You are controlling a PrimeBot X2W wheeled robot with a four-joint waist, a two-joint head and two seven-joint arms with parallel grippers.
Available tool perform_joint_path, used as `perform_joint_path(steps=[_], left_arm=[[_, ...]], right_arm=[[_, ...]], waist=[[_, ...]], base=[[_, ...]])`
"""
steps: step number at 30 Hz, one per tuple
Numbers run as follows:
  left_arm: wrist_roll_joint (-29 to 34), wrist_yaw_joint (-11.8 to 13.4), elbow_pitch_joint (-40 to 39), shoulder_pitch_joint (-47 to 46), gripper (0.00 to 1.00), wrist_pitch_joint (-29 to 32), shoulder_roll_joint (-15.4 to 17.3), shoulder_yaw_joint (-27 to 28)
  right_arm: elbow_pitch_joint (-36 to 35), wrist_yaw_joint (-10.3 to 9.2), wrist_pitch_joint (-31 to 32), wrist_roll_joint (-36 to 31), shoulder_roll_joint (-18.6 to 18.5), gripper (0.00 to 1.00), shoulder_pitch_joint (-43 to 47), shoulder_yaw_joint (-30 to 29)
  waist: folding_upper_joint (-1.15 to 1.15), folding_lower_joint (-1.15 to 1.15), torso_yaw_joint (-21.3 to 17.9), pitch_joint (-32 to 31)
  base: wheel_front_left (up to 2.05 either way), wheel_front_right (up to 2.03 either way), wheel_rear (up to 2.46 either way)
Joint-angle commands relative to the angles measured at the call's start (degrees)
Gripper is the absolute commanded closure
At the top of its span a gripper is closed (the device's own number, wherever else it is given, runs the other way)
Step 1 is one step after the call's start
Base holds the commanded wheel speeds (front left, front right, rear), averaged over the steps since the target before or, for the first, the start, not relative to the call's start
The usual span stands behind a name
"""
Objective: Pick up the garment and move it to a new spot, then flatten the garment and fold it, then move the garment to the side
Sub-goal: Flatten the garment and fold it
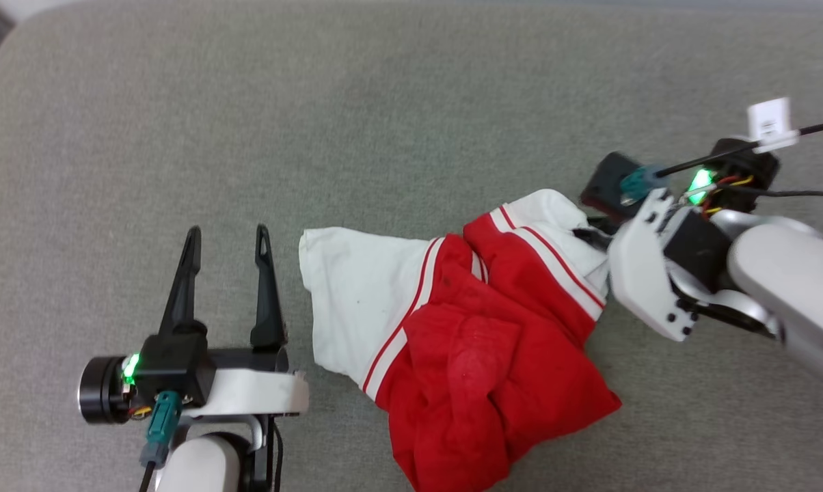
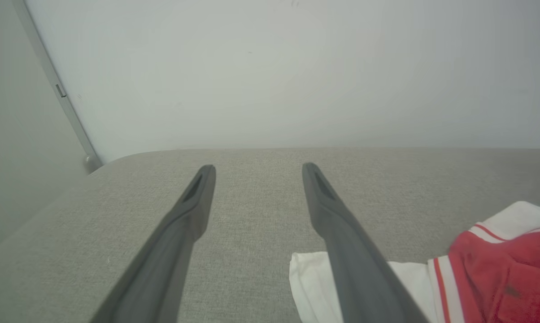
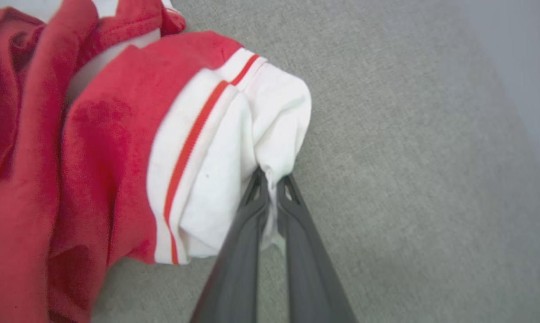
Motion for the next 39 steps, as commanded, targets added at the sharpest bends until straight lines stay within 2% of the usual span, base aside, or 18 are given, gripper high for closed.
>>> perform_joint_path(steps=[1, 8, 14, 18, 23, 26, 29, 30, 31, 39], left_arm=[[0.3, -0.2, 0.2, 1.2, 0.00, -0.1, 0.0, 0.5], [1.0, -0.7, 0.3, 5.4, 0.00, -0.1, -0.3, 2.3], [1.2, -1.3, 0.2, 7.1, 0.00, -0.1, -0.6, 3.0], [1.5, -1.7, 0.6, 7.1, 0.00, -0.1, -0.7, 3.2], [1.7, -2.1, 1.5, 6.4, 0.00, -0.1, -0.8, 3.4], [1.8, -2.3, 2.0, 6.6, 0.00, -0.1, -0.9, 3.7], [1.9, -2.6, 2.7, 7.5, 0.00, -0.1, -0.8, 4.3], [2.1, -2.7, 2.9, 7.6, 0.00, -0.1, -0.7, 4.5], [2.2, -2.7, 3.1, 7.7, 0.00, -0.1, -0.6, 4.8], [2.2, -4.0, 2.5, 7.9, 0.00, -0.1, 0.9, 7.0]], right_arm=[[-0.5, -0.02, -2.0, 0.7, -1.1, 1.00, -0.3, 0.0], [-3.5, -0.02, -10.6, 4.6, -10.5, 1.00, 4.6, -2.5], [-0.2, -0.02, -12.0, 7.2, -17.5, 1.00, 14.4, -6.1], [5.9, -0.02, -11.8, 10.3, -16.7, 1.00, 21.4, -7.2], [13.8, -0.01, -12.0, 13.8, -12.3, 1.00, 28.3, -7.1], [15.5, -0.02, -14.2, 14.9, -10.1, 1.00, 29.9, -8.0], [15.4, -0.01, -18.5, 13.7, -9.9, 1.00, 28.9, -10.0], [15.1, -0.02, -20.1, 13.4, -9.9, 0.52, 28.7, -10.9], [14.8, -0.02, -22.0, 12.7, -10.2, 0.00, 28.5, -11.9], [12.3, -0.02, -35.4, 7.0, -10.6, 0.00, 30.0, -23.2]], waist=[[0.00, 0.00, -1.8, -3.1], [0.00, 0.00, -4.0, -8.1], [0.00, 0.00, -5.0, -9.1], [0.00, 0.00, -5.2, -8.6], [0.00, 0.00, -5.2, -8.2], [0.00, 0.00, -5.4, -8.8], [0.00, 0.00, -5.9, -9.9], [0.00, 0.00, -6.1, -10.3], [0.00, 0.00, -6.2, -10.8], [0.00, 0.00, -7.5, -13.2]], base=[[0.00, 0.00, 0.00], [0.00, 0.00, 0.00], [0.00, 0.00, 0.00], [0.00, 0.00, 0.00], [0.00, 0.00, 0.00], [0.00, 0.00, 0.00], [0.00, 0.00, 0.00], [0.00, 0.00, 0.00], [0.00, 0.00, 0.00], [0.00, 0.00, 0.00]])
